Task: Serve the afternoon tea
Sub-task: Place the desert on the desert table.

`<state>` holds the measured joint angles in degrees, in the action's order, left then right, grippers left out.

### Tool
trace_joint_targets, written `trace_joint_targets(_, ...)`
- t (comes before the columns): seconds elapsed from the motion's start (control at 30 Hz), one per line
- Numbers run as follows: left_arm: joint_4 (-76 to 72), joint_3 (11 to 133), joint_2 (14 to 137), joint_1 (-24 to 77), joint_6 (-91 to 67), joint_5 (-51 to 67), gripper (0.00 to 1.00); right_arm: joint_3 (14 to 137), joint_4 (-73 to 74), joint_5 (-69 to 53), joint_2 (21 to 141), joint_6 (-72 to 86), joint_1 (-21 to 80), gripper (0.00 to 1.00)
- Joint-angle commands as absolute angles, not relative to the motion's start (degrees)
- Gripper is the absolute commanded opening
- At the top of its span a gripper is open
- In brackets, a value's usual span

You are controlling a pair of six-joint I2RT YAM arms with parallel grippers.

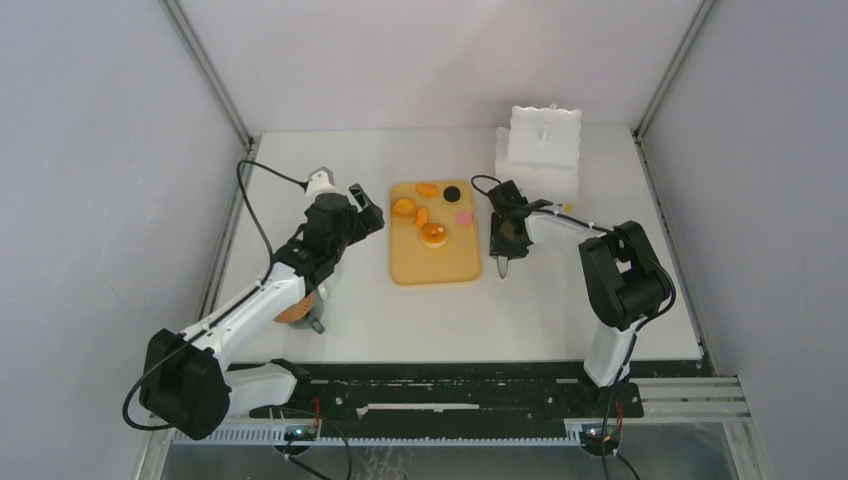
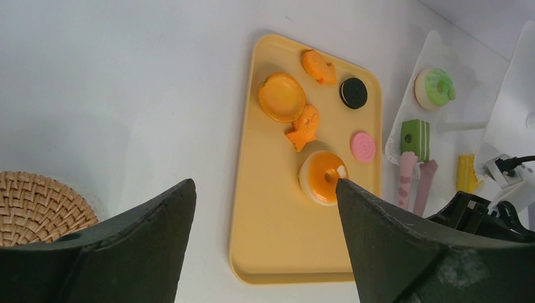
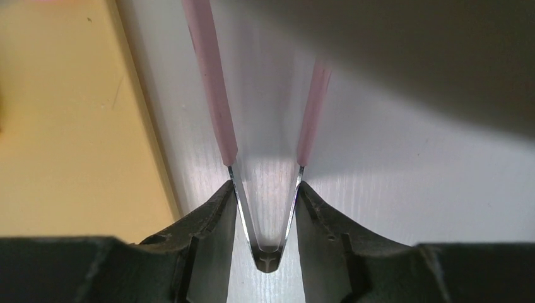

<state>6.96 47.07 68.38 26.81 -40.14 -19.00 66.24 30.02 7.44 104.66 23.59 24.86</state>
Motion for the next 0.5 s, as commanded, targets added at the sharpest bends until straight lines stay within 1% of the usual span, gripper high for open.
trace_joint_targets(0.0, 5.15, 48.68, 66.04, 26.47, -40.69, -18.0, 0.86, 63.33, 33.13, 7.04, 102.87, 25.44, 26.07, 0.45)
trace_joint_targets(0.3, 3.93, 47.59, 64.38, 26.46, -41.48, -17.66, 0.86, 61.97, 34.81, 7.88, 99.95, 26.06, 26.65, 0.48)
trace_joint_targets(0.47, 3.46, 46.95, 63.17, 26.47, -41.57, -17.99, 0.86, 61.96, 36.02, 8.54, 98.21, 26.19, 26.84, 0.47)
